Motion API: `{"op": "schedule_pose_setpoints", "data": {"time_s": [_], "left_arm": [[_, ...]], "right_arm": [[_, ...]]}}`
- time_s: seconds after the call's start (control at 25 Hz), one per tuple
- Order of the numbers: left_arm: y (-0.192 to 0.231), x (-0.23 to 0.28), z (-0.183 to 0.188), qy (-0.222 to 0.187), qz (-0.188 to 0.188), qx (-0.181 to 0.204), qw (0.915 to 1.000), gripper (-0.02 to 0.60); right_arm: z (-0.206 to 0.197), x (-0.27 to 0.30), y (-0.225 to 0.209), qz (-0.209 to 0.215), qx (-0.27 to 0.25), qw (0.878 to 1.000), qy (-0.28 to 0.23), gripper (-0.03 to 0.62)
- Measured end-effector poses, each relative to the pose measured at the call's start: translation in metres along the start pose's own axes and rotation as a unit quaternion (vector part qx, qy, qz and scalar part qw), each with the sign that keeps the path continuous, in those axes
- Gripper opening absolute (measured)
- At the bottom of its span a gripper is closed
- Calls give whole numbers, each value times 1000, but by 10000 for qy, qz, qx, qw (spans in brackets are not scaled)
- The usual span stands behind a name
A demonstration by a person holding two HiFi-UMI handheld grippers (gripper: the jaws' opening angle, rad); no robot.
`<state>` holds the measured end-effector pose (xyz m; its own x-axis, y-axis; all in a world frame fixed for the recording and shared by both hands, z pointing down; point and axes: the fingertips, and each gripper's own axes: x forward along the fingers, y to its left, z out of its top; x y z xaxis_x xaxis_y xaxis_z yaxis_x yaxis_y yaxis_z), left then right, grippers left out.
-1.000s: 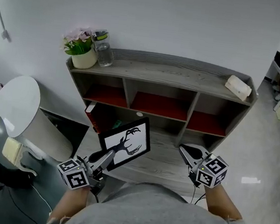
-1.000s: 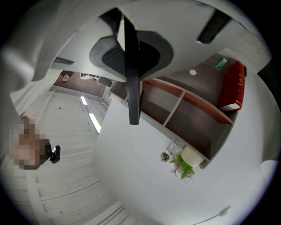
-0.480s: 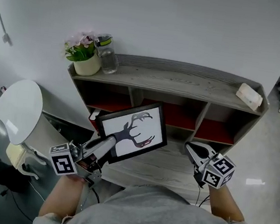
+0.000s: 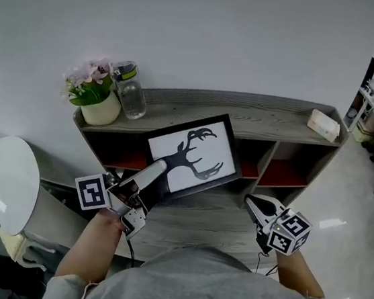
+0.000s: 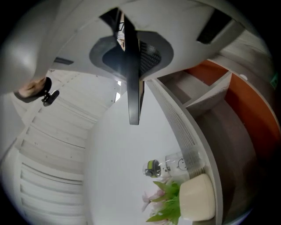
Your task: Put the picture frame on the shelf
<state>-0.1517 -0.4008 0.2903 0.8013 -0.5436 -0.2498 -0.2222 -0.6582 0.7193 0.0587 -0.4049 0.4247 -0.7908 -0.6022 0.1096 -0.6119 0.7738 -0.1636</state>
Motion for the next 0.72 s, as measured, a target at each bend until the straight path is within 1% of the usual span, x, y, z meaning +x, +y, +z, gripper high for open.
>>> {"op": "schedule_pose_setpoints", "data": {"time_s": [0.24, 0.44, 0.72], "left_arm": [[36, 22, 18, -10, 43, -690, 9976, 55], [62, 35, 27, -127, 276, -1096, 9935, 55], [76, 47, 32, -295, 433, -1492, 9874, 54]], "right_arm": [[-1, 1, -6, -263, 173, 9995, -61, 9], [-8, 3, -13, -324, 304, 9990, -1, 9], [-9, 11, -22, -219, 413, 9989, 10, 9]]}}
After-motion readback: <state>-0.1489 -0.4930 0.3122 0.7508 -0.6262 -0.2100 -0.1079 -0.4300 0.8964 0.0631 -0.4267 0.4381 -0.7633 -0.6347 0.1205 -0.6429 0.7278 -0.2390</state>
